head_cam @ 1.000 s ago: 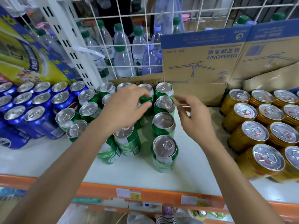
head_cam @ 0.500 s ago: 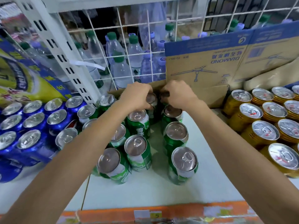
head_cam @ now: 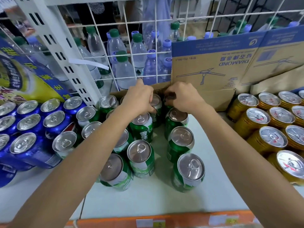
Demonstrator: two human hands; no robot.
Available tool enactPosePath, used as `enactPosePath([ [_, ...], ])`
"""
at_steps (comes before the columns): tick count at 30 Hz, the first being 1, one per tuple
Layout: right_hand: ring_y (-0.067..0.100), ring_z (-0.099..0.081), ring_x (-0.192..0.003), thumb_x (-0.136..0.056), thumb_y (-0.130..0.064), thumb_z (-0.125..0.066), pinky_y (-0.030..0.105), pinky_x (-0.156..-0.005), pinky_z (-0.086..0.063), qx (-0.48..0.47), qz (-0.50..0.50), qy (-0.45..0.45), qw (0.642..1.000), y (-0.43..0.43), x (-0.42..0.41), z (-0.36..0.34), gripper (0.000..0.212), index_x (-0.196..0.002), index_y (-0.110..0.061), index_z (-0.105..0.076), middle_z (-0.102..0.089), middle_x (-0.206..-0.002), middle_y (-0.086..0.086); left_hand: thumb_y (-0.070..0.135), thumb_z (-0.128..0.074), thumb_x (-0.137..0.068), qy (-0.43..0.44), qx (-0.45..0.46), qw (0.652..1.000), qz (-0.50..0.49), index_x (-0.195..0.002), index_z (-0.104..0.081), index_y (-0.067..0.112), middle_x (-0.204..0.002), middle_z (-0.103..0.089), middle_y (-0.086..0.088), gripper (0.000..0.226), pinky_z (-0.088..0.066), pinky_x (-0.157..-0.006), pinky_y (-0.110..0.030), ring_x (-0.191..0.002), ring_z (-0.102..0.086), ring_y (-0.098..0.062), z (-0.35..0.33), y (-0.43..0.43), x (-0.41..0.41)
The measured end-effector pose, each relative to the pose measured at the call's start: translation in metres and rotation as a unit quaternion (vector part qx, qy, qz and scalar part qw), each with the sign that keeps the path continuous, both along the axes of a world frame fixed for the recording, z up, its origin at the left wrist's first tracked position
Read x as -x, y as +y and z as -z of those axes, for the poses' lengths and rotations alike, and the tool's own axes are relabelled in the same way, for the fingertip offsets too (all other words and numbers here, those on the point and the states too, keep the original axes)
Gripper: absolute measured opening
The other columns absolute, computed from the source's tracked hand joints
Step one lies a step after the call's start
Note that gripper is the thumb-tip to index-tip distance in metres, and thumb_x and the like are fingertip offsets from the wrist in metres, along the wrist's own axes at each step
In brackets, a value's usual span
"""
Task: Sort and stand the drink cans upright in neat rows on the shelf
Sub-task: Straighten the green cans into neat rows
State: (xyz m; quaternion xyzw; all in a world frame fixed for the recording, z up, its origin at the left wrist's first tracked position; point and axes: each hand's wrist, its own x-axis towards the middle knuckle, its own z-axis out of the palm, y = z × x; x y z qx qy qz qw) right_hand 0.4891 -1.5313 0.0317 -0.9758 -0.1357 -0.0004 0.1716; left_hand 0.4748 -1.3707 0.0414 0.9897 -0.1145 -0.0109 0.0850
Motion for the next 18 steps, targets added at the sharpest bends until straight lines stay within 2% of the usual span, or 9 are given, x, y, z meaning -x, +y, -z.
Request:
enactPosePath([
  [4,0.034,-0.05,-0.111,-0.083,-0.025,-0.068,0.04,-0.092,-0.047,-0.01,0.001,-0.003,1.0,0.001,0.003,0.004,0.038,-0.12,-0.02,-0.063,-0.058,-0.12,0.01,0.034,-0.077,-0.075,0.005,-0.021,1.0,0.019,-0.075,-0.055,0.019,-0.09,-0.048,-0.001,0.027,-0.034,-0.071,-0.029,-0.093,-0.052,-0.022,-0.003,-0.001,0.004],
  [7,0.034,-0.049,-0.114,-0.083,-0.026,-0.068,0.04,-0.096,-0.044,-0.02,-0.02,0.002,1.0,0.0,0.014,0.002,0.04,-0.122,-0.021,-0.061,-0.056,-0.122,0.011,0.05,-0.065,-0.083,-0.016,-0.018,0.999,0.042,-0.085,-0.06,0.017,-0.092,-0.05,-0.001,0.033,-0.04,-0.072,-0.031,-0.09,-0.052,-0.02,-0.011,0.002,0.018],
  [10,0.034,-0.047,-0.111,-0.086,-0.028,-0.065,0.034,-0.092,-0.038,-0.017,-0.025,-0.028,0.999,-0.007,0.033,-0.005,0.035,-0.119,-0.017,-0.062,-0.055,-0.119,0.012,0.066,-0.057,-0.078,0.0,-0.096,0.995,0.03,-0.105,-0.059,0.022,-0.098,-0.052,-0.002,0.052,-0.043,-0.072,-0.033,-0.094,-0.054,-0.023,-0.026,0.013,0.039],
  [12,0.032,-0.052,-0.106,-0.086,-0.03,-0.064,0.033,-0.084,-0.043,0.003,-0.027,-0.022,0.999,-0.01,0.046,-0.012,0.033,-0.116,-0.018,-0.064,-0.059,-0.114,0.01,0.073,-0.058,-0.072,0.04,-0.18,0.983,0.023,-0.114,-0.056,0.025,-0.107,-0.058,-0.002,0.063,-0.046,-0.076,-0.035,-0.1,-0.056,-0.027,-0.031,0.018,0.049],
  [14,0.031,-0.055,-0.1,-0.084,-0.031,-0.067,0.033,-0.078,-0.046,0.032,-0.032,0.012,0.999,-0.008,0.054,-0.017,0.034,-0.114,-0.016,-0.063,-0.062,-0.111,0.009,0.069,-0.065,-0.069,0.058,-0.215,0.974,0.032,-0.117,-0.053,0.026,-0.111,-0.059,-0.003,0.065,-0.046,-0.076,-0.035,-0.101,-0.057,-0.028,-0.029,0.017,0.053],
  [16,0.032,-0.057,-0.1,-0.082,-0.031,-0.07,0.034,-0.077,-0.047,0.045,-0.032,0.036,0.998,-0.006,0.057,-0.02,0.039,-0.115,-0.014,-0.061,-0.062,-0.112,0.01,0.057,-0.074,-0.07,0.07,-0.203,0.976,0.038,-0.123,-0.048,0.027,-0.116,-0.058,-0.005,0.067,-0.045,-0.076,-0.036,-0.102,-0.057,-0.029,-0.026,0.015,0.052],
  [18,0.032,-0.056,-0.103,-0.08,-0.033,-0.072,0.036,-0.081,-0.048,0.045,-0.029,0.047,0.997,-0.005,0.057,-0.021,0.042,-0.116,-0.014,-0.061,-0.062,-0.113,0.01,0.05,-0.075,-0.072,0.079,-0.186,0.978,0.047,-0.133,-0.042,0.033,-0.124,-0.055,-0.004,0.072,-0.043,-0.083,-0.038,-0.11,-0.054,-0.03,-0.025,0.015,0.05],
])
